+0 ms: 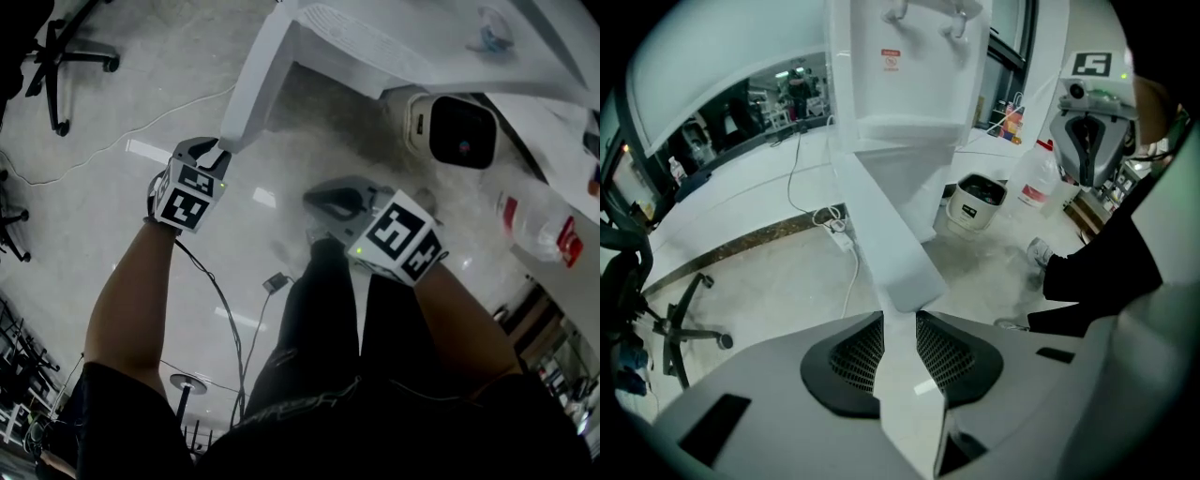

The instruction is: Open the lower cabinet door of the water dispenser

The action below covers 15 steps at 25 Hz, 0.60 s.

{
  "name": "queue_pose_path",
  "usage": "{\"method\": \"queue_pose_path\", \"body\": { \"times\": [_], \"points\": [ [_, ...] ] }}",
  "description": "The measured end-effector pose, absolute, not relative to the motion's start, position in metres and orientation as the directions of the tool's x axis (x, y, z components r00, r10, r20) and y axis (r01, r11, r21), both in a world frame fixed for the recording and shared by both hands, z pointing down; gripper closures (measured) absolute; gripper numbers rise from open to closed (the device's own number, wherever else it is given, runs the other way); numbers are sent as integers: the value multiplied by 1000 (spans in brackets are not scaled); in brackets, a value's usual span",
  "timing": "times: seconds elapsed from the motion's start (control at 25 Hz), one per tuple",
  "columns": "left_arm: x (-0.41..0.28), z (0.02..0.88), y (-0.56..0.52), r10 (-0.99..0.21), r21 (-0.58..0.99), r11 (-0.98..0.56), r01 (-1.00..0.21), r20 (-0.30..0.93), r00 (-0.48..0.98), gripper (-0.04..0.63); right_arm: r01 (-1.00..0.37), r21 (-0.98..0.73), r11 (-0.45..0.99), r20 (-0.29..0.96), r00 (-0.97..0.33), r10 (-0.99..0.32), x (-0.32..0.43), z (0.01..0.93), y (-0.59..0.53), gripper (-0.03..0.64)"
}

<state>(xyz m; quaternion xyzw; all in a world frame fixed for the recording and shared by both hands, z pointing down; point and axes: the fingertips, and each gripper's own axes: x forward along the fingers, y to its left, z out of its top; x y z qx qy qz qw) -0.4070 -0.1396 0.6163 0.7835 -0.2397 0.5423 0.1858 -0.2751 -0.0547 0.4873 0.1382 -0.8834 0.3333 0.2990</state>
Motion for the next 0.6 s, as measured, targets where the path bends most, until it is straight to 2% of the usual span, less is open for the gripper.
{"method": "queue_pose_path", "body": {
  "times": [0.4, 0.6],
  "points": [
    [-418, 611, -135, -226, 39, -709, -704, 934, 278, 491, -486, -468, 738, 633, -767, -104, -252, 482, -60, 603],
    [-401, 576, -105, -312, 128, -574, -809, 879, 360, 491, -496, -450, 743, 602, -782, -157, -236, 458, -56, 603]
  ]
}}
